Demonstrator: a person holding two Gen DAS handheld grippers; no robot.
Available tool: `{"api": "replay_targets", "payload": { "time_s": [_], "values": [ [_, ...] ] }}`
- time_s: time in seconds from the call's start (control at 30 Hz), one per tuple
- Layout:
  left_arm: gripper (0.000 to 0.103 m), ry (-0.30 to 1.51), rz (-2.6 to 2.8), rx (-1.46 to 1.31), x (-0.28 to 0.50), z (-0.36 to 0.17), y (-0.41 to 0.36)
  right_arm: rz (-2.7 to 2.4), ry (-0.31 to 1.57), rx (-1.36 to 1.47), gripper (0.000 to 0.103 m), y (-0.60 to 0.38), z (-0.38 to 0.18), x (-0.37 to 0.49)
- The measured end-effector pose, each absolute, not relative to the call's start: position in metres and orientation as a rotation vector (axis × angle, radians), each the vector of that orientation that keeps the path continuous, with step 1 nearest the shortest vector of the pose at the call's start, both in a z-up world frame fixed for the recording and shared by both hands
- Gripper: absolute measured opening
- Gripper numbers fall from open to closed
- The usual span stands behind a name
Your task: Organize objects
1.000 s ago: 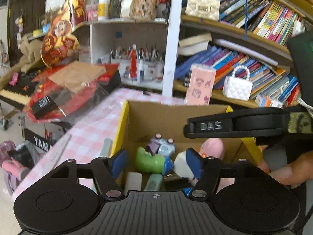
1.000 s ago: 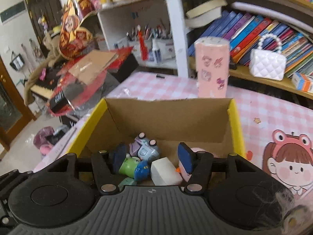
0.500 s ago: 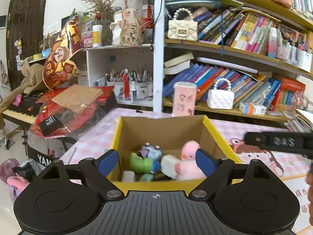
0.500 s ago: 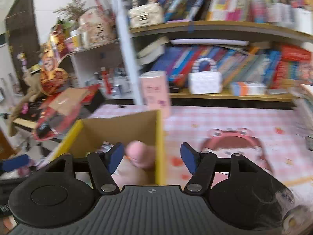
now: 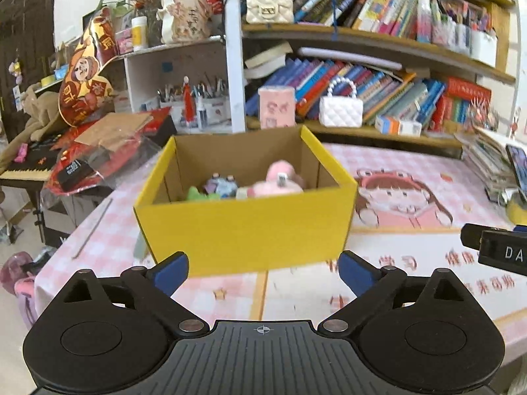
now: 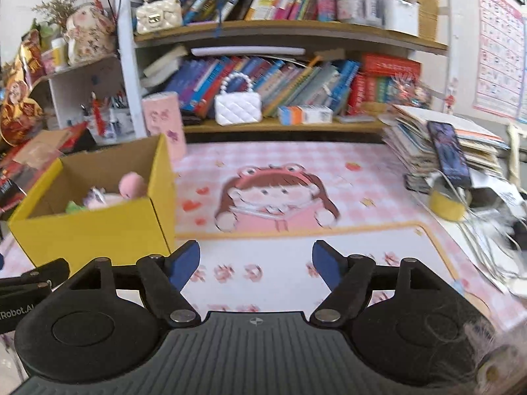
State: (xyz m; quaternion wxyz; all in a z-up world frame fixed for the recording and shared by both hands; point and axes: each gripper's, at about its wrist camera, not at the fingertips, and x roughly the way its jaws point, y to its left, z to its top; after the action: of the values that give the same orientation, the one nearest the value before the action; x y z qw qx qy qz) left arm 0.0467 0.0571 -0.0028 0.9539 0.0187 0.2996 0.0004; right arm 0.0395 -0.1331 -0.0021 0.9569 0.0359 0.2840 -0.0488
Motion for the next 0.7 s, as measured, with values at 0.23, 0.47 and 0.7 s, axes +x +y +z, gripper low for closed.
{"api": "replay_targets", "payload": {
  "time_s": [0.23,0.47,0.7],
  "values": [
    [0.099,0.645,-0.002,0.018,0.029,-0.01,0.05,-0.165,0.619,0.065,0.075,-0.139,-0.018,0.013],
    [0.099,0.659,-0.003,0.037,0.027,-0.011,0.038,-0.16,0.619,0.034,0.083,-0.137,-0.018,0.003],
    [0.099,0.638,-0.025,0.046,0.023,-0.009,0.026,-0.18,0.615,0.049,0.088,-0.142,-0.016,0.005]
  ]
}}
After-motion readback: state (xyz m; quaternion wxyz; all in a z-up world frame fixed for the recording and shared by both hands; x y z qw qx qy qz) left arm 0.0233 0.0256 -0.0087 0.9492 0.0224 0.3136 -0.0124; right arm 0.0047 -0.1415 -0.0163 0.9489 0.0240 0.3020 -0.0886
